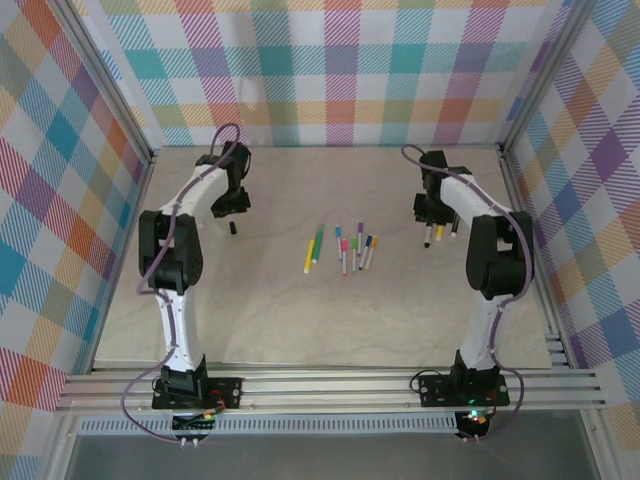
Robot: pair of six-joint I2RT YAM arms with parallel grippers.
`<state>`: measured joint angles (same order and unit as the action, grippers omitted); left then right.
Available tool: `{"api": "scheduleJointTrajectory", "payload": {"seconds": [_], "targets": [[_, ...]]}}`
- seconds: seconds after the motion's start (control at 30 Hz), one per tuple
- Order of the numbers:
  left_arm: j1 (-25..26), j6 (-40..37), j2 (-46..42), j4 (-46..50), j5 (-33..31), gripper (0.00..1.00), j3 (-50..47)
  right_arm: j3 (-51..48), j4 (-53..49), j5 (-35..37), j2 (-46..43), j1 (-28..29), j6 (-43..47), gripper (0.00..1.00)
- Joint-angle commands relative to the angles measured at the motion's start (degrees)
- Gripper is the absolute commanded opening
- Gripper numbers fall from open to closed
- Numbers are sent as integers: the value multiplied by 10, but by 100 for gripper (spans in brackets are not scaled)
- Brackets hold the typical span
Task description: Open the pen caps
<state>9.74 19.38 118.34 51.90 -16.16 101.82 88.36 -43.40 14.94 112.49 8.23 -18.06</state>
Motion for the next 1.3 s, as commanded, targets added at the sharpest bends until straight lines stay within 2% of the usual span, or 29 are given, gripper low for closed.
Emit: {"api": "scheduleJointTrajectory", "payload": {"seconds": [0.0,0.07,0.2,0.23,0.3,0.37,0.43,0.57,0.63,0.73,0.8,0.87,0.93,1.1,1.27], "targets": [[14,25,-115,-68,20,55,-44,-24,10,-16,-68,19,-13,35],[14,50,-166,-128,63,100,-89,-43,22,-17,-94,29,-17,35],[0,93,-205,-202,205,100,-114,-80,44,-26,-146,47,-30,37],[-4,98,-194,-205,263,100,-99,-91,53,-27,-161,53,-32,39],[-2,105,-167,-180,312,100,-57,-107,65,-26,-186,68,-34,43],[5,110,-150,-165,312,100,-35,-112,66,-23,-200,84,-33,48],[11,94,-150,-207,349,100,-52,-117,64,-9,-212,102,-35,50],[27,94,-161,-205,301,100,-58,-138,84,5,-245,137,-30,51],[27,108,-159,-193,297,100,-51,-141,85,7,-252,149,-33,51],[20,107,-116,-127,349,100,6,-144,91,17,-255,166,-33,51],[15,103,-83,-111,415,100,24,-149,96,15,-254,173,-35,51],[14,131,-94,-209,484,100,-44,-152,97,9,-252,179,-36,51],[17,164,-95,-262,506,100,-82,-158,98,7,-254,186,-40,51],[33,154,-86,-218,488,100,-83,-176,102,0,-263,207,-52,50],[64,107,-104,-177,417,100,-90,-184,100,-2,-261,225,-59,49]]}}
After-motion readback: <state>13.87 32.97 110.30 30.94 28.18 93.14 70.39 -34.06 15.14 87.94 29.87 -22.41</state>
